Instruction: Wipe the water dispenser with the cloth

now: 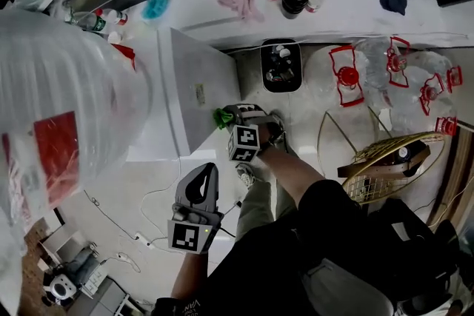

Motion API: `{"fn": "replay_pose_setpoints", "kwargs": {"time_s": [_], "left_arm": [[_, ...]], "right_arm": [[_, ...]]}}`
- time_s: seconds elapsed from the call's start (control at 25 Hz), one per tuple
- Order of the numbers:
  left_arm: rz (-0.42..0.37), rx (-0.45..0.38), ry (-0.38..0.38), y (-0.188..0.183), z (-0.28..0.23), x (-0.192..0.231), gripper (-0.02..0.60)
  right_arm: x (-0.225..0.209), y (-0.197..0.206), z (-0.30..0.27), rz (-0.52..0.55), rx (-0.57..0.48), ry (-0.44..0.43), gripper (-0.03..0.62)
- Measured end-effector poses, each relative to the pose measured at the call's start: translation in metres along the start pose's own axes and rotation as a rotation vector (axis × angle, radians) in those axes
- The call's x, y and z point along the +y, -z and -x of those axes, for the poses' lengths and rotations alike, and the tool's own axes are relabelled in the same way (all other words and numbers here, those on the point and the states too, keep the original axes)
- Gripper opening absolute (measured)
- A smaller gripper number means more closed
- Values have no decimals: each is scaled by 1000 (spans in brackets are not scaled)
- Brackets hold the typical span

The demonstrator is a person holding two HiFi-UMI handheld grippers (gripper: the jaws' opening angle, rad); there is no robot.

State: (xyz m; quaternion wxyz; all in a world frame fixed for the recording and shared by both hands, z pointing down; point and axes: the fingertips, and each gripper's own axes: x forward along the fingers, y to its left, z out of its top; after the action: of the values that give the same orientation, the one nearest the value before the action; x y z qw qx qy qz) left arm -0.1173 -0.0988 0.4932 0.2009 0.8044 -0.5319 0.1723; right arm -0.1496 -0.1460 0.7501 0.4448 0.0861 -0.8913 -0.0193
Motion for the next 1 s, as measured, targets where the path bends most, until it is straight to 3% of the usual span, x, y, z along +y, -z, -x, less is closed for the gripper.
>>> {"fn": "replay_pose_setpoints", "kwargs": {"time_s": [0.64,1.0], "left_arm": [[94,6,-127,7,-9,16,2],[102,17,-137,6,-11,13,2]], "right_arm": [[-190,-29,-50,-84,27,156,92],[-238,-28,-47,-141,48,237,92]]}}
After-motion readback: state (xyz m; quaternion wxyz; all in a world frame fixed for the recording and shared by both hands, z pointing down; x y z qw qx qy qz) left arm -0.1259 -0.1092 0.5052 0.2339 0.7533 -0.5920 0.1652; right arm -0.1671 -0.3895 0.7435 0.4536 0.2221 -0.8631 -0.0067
